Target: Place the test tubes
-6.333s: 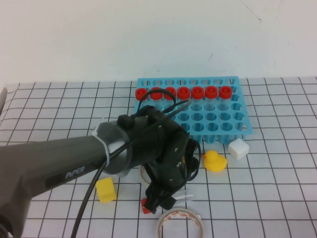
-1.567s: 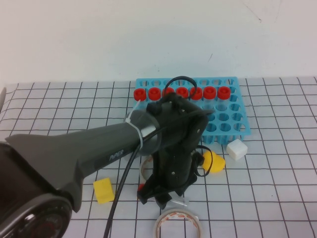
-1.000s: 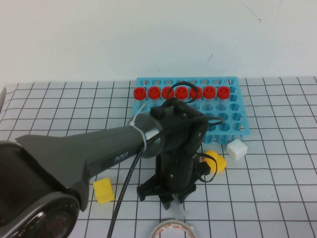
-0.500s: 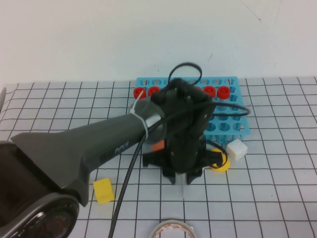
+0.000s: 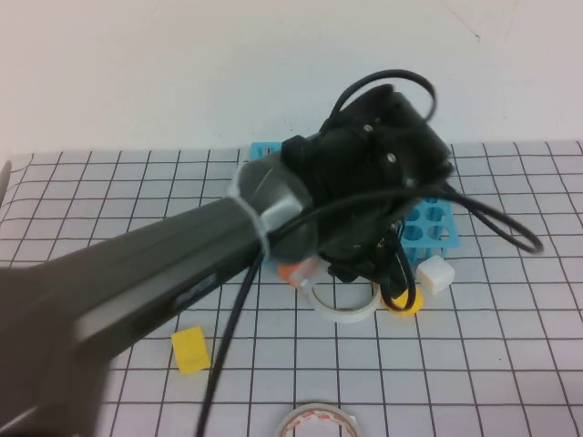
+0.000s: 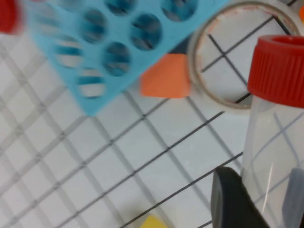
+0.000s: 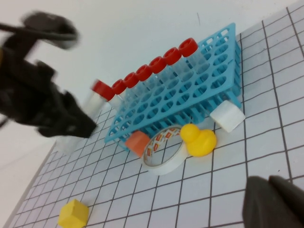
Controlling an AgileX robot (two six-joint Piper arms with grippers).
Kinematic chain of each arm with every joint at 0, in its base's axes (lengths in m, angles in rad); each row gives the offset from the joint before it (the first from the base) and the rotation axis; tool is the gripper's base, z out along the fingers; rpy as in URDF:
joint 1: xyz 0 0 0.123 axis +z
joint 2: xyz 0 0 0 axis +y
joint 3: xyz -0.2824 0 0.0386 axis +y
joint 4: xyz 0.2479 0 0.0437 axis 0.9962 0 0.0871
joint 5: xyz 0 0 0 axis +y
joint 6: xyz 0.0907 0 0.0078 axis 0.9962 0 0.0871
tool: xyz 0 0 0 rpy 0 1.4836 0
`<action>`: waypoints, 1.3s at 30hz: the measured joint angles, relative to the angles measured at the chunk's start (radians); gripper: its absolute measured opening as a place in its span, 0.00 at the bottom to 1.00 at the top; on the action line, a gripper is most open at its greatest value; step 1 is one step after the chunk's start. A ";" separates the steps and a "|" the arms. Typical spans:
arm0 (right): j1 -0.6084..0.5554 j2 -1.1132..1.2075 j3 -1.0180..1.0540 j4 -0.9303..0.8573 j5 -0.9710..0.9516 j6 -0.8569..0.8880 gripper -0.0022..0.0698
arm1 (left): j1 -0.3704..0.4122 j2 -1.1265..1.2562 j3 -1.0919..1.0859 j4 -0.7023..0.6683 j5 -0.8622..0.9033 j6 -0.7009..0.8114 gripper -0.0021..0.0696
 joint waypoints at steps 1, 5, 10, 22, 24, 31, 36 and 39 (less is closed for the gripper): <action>0.000 0.000 0.000 0.002 0.002 -0.002 0.03 | -0.013 -0.031 0.019 0.025 -0.003 0.000 0.32; 0.000 0.000 0.000 0.008 0.006 -0.008 0.03 | -0.043 -0.182 0.198 0.068 -0.102 -0.043 0.32; 0.000 0.000 0.000 0.072 0.039 -0.086 0.03 | -0.043 -0.430 0.532 0.091 -0.330 -0.134 0.32; 0.000 0.104 -0.142 0.430 0.190 -0.627 0.03 | -0.043 -0.853 1.094 0.278 -1.076 -0.330 0.32; 0.000 0.186 -0.199 0.457 0.231 -0.709 0.03 | -0.043 -0.855 1.111 0.295 -1.144 -0.343 0.32; 0.000 0.497 -0.357 0.706 0.325 -1.109 0.11 | 0.023 -0.853 1.115 0.268 -1.396 -0.354 0.32; 0.000 0.670 -0.447 0.726 0.466 -1.295 0.50 | 0.126 -0.853 1.144 0.153 -1.606 -0.356 0.32; 0.000 0.769 -0.507 0.726 0.518 -1.315 0.72 | 0.158 -0.844 1.162 0.115 -1.723 -0.363 0.32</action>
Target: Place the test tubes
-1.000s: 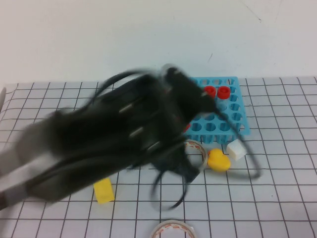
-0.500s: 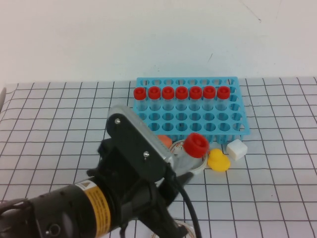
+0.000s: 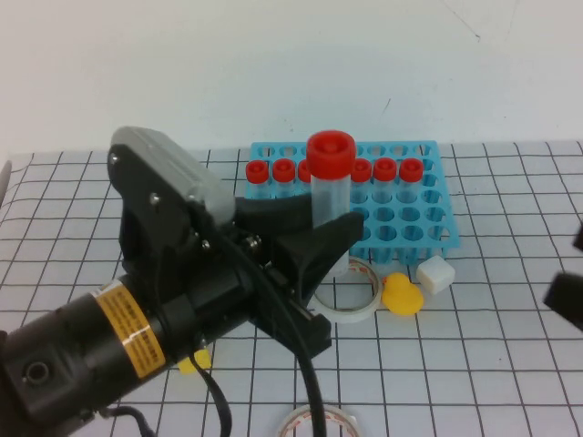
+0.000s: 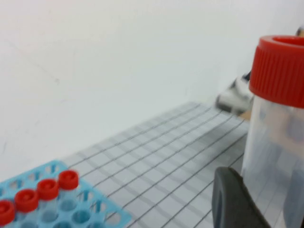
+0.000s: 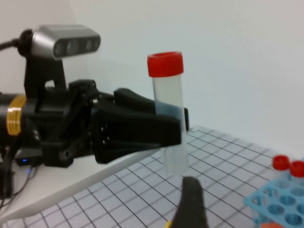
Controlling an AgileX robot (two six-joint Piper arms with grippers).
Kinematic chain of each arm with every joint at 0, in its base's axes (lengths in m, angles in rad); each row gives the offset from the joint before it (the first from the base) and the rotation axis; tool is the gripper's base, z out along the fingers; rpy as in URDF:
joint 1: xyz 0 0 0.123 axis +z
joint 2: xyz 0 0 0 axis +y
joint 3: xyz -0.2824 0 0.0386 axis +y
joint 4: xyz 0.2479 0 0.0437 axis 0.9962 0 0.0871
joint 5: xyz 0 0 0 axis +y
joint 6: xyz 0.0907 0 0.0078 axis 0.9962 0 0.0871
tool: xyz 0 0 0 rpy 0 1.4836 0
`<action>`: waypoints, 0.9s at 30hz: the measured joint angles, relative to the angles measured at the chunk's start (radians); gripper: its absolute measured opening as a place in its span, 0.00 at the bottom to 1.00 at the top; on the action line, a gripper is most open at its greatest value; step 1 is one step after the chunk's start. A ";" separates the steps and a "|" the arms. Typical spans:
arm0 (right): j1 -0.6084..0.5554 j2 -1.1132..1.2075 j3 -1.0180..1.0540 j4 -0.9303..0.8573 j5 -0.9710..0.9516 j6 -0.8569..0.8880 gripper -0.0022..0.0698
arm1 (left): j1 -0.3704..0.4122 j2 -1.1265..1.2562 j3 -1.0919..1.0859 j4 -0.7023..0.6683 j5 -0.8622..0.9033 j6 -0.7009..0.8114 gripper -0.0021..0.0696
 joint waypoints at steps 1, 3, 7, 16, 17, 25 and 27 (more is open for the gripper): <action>0.000 0.031 -0.024 0.000 0.018 -0.004 0.76 | 0.003 0.005 0.002 -0.004 -0.021 -0.002 0.32; 0.000 0.083 -0.072 0.000 0.062 -0.022 0.79 | 0.003 0.024 0.002 -0.010 -0.052 -0.011 0.32; 0.000 0.184 -0.160 0.000 0.162 -0.067 0.80 | 0.003 0.086 0.002 -0.010 -0.104 -0.043 0.32; 0.119 0.370 -0.296 0.000 0.199 -0.143 0.81 | 0.003 0.230 0.002 -0.003 -0.273 -0.049 0.32; 0.151 0.390 -0.305 0.000 0.187 -0.160 0.81 | 0.003 0.239 0.002 -0.003 -0.282 -0.049 0.32; 0.294 0.531 -0.359 0.004 0.007 -0.217 0.81 | 0.003 0.267 0.002 0.006 -0.291 0.004 0.32; 0.310 0.570 -0.381 0.004 0.001 -0.221 0.81 | 0.003 0.267 0.002 0.008 -0.291 0.020 0.32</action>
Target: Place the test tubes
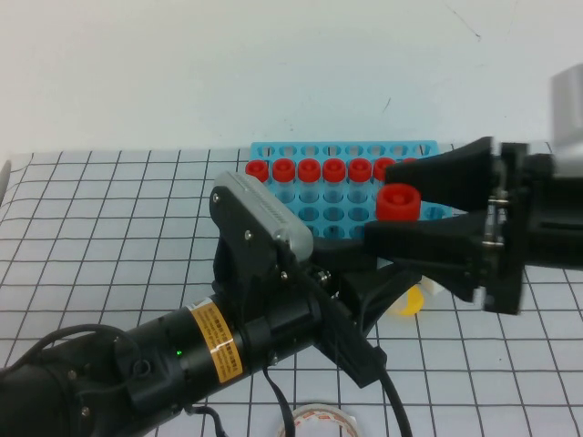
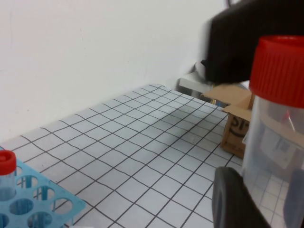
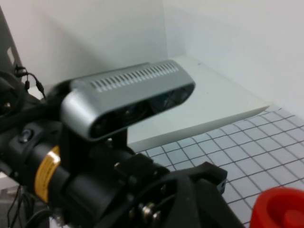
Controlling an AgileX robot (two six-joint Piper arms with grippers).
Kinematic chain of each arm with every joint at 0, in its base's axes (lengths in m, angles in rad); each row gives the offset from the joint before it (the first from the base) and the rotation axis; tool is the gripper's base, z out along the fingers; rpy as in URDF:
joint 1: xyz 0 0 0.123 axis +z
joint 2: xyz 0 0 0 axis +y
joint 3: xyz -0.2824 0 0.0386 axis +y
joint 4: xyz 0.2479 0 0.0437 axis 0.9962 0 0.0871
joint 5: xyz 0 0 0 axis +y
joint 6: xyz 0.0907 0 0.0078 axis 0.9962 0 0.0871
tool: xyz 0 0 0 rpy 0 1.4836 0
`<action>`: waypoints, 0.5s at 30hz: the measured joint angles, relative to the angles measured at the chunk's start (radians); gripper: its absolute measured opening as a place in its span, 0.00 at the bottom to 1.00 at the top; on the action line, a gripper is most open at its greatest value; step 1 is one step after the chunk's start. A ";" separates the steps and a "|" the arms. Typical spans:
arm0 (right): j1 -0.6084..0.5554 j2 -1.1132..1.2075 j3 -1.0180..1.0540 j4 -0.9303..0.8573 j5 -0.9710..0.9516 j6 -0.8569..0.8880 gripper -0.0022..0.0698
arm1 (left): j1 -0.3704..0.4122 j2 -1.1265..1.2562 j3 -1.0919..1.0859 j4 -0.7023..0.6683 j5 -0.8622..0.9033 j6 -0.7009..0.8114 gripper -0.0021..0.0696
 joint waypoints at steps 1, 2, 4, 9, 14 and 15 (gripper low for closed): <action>0.008 0.015 -0.009 0.000 -0.002 -0.002 0.81 | 0.000 0.000 0.000 0.000 0.000 0.006 0.32; 0.015 0.032 -0.019 0.001 -0.002 -0.002 0.81 | 0.000 0.000 0.000 0.000 0.000 0.013 0.32; 0.019 0.061 -0.035 0.001 -0.002 -0.002 0.81 | 0.000 0.000 0.000 0.002 0.002 0.017 0.32; 0.024 0.084 -0.048 0.002 -0.028 -0.002 0.67 | 0.000 0.000 0.000 0.004 0.013 0.052 0.32; 0.026 0.084 -0.049 0.002 -0.028 -0.002 0.40 | 0.000 0.001 0.000 -0.037 0.027 0.078 0.32; 0.026 0.084 -0.051 0.002 -0.028 -0.005 0.40 | 0.000 0.001 0.000 -0.045 0.027 0.087 0.32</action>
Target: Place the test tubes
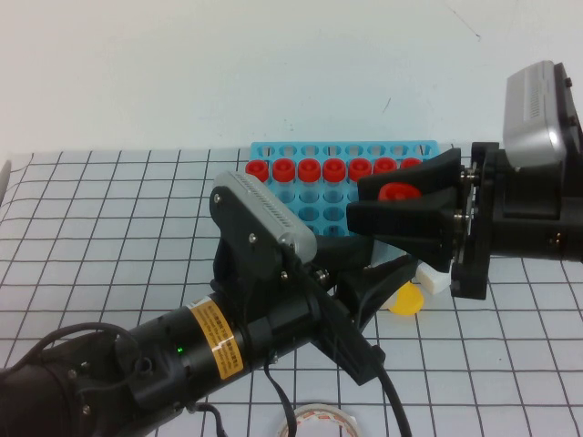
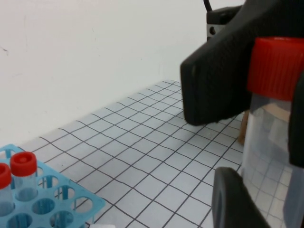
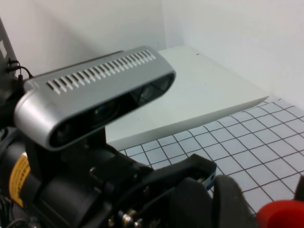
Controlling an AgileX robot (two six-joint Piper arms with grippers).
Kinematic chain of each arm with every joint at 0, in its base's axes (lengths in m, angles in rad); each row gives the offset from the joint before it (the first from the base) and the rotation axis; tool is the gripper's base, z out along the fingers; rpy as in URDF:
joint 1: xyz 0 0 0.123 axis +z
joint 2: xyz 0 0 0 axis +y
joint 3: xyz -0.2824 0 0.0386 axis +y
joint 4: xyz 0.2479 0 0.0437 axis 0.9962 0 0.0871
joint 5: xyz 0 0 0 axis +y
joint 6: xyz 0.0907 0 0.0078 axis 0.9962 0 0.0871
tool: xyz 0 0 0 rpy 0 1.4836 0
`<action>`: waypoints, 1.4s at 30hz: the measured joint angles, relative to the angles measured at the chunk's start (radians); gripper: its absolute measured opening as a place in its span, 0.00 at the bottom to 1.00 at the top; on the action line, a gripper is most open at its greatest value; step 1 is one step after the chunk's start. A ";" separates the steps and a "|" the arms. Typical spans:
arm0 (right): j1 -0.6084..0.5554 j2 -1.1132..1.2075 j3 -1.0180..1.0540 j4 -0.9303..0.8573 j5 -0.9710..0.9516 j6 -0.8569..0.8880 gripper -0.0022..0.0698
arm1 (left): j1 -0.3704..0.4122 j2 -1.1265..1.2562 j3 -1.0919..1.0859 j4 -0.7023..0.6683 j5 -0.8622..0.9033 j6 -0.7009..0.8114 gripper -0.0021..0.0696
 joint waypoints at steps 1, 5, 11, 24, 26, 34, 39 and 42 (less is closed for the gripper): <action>0.000 0.000 0.000 0.000 0.000 -0.001 0.40 | 0.000 0.000 0.000 -0.002 0.000 0.007 0.32; 0.000 0.000 0.000 0.002 -0.002 -0.010 0.39 | 0.000 0.000 0.000 -0.023 0.005 0.029 0.32; 0.000 0.000 -0.001 0.002 -0.009 -0.028 0.39 | 0.000 0.000 0.000 -0.029 0.006 0.036 0.34; 0.000 -0.131 -0.001 0.006 -0.302 -0.084 0.39 | 0.000 -0.149 0.000 0.084 0.359 0.036 0.57; 0.000 -0.166 -0.001 0.010 -0.326 -0.084 0.39 | 0.000 -0.240 0.001 0.098 0.520 0.036 0.46; 0.000 -0.236 0.014 0.019 -0.343 -0.020 0.39 | 0.000 -0.645 0.097 0.138 0.871 0.036 0.06; 0.000 -0.236 0.050 0.019 -0.343 -0.013 0.39 | 0.000 -0.917 0.245 0.134 0.919 0.011 0.03; 0.000 -0.237 0.069 0.019 -0.341 -0.009 0.39 | 0.000 -1.056 0.307 0.128 0.991 -0.026 0.03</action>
